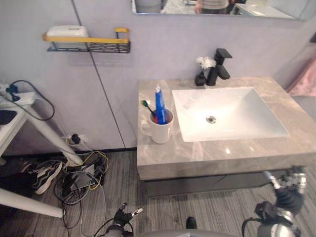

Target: Organize washtable

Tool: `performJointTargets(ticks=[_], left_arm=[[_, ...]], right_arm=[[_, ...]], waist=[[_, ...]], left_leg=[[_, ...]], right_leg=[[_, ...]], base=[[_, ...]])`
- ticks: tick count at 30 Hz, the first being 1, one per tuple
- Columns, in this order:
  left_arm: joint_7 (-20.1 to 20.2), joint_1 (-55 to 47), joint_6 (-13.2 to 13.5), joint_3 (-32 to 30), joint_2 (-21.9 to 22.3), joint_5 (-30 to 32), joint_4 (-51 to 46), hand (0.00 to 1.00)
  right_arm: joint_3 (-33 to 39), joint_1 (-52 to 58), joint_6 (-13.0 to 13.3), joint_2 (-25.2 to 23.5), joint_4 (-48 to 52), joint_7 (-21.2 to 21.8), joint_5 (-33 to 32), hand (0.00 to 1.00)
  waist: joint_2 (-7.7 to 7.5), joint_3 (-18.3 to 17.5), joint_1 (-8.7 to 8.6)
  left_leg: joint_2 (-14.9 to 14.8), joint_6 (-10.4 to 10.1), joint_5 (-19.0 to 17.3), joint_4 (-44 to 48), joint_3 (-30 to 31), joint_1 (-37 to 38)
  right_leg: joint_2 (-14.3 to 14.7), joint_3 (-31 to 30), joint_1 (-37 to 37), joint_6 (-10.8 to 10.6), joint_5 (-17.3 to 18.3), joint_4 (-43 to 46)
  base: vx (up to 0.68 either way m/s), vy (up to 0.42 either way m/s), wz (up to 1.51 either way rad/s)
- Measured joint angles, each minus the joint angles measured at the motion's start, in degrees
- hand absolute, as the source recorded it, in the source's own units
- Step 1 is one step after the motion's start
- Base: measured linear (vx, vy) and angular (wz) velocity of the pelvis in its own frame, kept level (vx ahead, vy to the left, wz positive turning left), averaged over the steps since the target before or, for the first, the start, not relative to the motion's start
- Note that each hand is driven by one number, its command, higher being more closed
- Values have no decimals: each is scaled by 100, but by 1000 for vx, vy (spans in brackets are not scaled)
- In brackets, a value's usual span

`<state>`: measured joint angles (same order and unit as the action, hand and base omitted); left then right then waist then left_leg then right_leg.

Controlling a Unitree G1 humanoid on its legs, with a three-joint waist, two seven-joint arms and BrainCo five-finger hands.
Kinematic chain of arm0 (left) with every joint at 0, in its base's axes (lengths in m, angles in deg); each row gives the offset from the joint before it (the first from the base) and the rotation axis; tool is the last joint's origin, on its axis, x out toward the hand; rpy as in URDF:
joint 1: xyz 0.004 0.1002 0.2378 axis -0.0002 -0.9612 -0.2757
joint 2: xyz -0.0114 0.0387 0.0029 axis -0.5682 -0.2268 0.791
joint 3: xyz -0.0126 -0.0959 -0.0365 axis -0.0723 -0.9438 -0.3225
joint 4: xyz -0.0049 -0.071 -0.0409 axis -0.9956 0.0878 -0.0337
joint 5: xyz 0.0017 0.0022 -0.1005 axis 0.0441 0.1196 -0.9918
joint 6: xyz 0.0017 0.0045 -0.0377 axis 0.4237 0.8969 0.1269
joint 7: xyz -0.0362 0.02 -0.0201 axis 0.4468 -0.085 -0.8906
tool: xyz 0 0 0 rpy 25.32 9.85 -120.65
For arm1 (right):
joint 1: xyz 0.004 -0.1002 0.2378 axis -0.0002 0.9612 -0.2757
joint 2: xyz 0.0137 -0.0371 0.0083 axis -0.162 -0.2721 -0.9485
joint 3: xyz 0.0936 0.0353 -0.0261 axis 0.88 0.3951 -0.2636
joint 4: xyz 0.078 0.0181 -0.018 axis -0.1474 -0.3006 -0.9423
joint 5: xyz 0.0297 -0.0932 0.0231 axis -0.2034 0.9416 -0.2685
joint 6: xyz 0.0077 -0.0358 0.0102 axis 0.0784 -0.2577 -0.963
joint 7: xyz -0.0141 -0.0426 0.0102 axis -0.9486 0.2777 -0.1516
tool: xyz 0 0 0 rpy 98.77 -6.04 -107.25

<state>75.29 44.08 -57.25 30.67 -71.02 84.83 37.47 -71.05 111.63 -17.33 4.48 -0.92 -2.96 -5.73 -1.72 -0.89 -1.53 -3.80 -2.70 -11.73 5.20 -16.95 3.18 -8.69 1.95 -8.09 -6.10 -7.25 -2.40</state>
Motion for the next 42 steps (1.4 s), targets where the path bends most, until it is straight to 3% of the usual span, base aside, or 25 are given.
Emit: performJointTargets(ticks=[6,12,17,22,28,31,33,34,35,38,42], left_arm=[[-194,12,115,-219,136,46,138,0],[-322,200,116,-259,122,163,405,0],[-367,488,85,108,-57,218,813,0],[-311,655,77,-17,-24,87,1000,0],[-52,680,36,-912,-47,-1201,1330,0],[87,631,17,-1219,-73,-2434,1346,0],[93,388,59,-1353,102,-3863,264,0],[92,359,76,-1357,126,-4044,96,0],[96,229,151,-1355,220,-4599,-659,0],[89,16,409,-1420,334,-5098,-2404,0],[-22,25,632,-1565,337,-5263,-3907,0]], right_arm=[[-355,248,-42,77,-1147,-19,360,0],[-962,-5,-194,424,-3104,115,1814,0],[-428,-1308,-510,888,-6287,92,2138,0],[37,-1583,-662,1018,-7183,100,2006,0],[813,-1852,-882,949,-7814,137,2024,0],[1010,-1929,-937,924,-7991,171,2024,0],[1024,-1942,-939,919,-8014,144,2024,0],[1022,-1942,-939,919,-8014,139,2022,0],[991,-1944,-939,919,-8014,123,2022,0],[899,-1942,-932,918,-8009,117,2013,0],[895,-1917,-931,890,-7985,119,2005,0]], waist=[[61,76,-15],[81,84,42],[135,122,70],[251,251,142],[205,290,189],[158,272,197],[147,276,195],[148,277,198],[148,276,211],[148,272,216],[147,257,214]], left_leg=[[-130,-47,-128,38,-392,203],[-252,-103,-146,14,-404,259],[-233,-128,-124,31,84,211],[-235,-134,-87,27,521,164],[-225,-138,33,-41,938,165],[-205,-143,139,-156,1066,165],[-173,-145,282,-279,1232,116],[-169,-146,297,-295,1258,113],[-160,-149,350,-348,1300,103],[-158,-148,378,-432,1327,91],[-157,-142,391,-444,1325,94]], right_leg=[[147,-279,-21,49,38,90],[261,-240,32,80,74,66],[200,207,399,9,24,-279],[157,665,582,15,57,-281],[124,1137,793,49,82,-290],[102,1273,818,50,131,-319],[63,1429,814,49,142,-321],[58,1444,815,50,144,-321],[48,1475,816,51,145,-322],[48,1489,806,52,155,-323],[47,1494,807,55,156,-312]], base=[[27,12,-34],[34,-30,0],[50,-6,41],[39,-8,45],[-15,-10,36],[-59,-25,23],[-78,-26,34],[-79,-12,30],[-58,-5,16],[-73,-4,8],[-9,-1,0]])
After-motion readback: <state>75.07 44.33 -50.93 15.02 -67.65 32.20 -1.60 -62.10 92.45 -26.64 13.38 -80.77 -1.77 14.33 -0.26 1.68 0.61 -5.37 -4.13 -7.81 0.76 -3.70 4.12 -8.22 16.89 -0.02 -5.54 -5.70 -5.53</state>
